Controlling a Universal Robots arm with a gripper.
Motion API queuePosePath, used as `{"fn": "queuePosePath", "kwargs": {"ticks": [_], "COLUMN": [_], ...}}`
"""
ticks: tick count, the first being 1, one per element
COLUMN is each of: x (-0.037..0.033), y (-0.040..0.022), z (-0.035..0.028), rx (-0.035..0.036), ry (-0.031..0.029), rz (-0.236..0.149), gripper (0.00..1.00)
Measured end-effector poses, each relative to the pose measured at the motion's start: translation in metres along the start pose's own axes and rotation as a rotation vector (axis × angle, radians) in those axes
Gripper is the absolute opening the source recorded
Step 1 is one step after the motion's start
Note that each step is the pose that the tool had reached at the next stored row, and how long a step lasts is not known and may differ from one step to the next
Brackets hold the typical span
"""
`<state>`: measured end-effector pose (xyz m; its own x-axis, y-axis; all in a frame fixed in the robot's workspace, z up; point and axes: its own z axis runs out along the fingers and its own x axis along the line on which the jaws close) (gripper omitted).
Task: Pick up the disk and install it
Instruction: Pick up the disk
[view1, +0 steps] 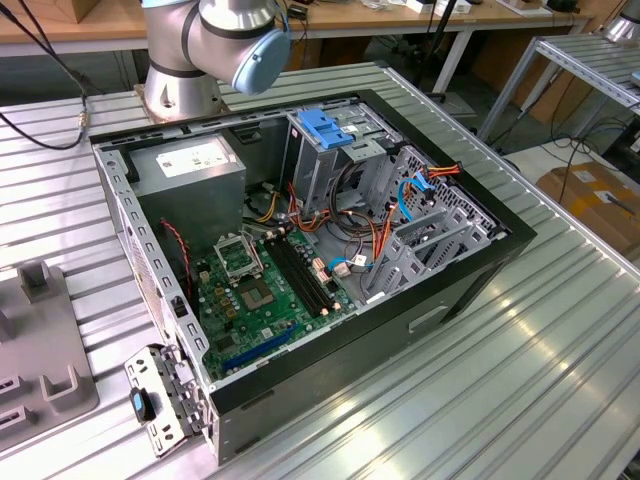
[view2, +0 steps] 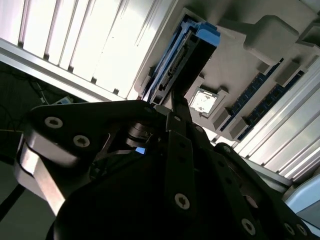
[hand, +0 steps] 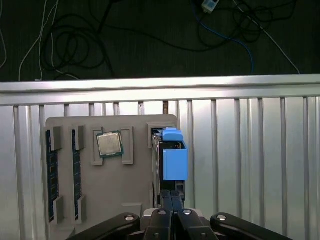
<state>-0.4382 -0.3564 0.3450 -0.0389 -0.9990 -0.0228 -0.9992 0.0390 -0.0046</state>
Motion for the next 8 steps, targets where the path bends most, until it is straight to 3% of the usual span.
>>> {"fn": "queuePosePath", "kwargs": {"ticks": [1,2,3,7,8], "x": [0.0000,0.0000,0.0000,0.0000,0.0000], "y": [0.0000,0.0000,0.0001,0.0001,0.0002], "z": [0.0000,0.0000,0.0000,0.0000,0.0000], "rx": [0.0000,0.0000,0.0000,0.0000,0.0000], "ry": [0.0000,0.0000,0.0000,0.0000,0.0000], "rz": [0.000,0.000,0.000,0.000,0.000], "gripper": [0.11,0.17,0.29,0.54,0.54]}}
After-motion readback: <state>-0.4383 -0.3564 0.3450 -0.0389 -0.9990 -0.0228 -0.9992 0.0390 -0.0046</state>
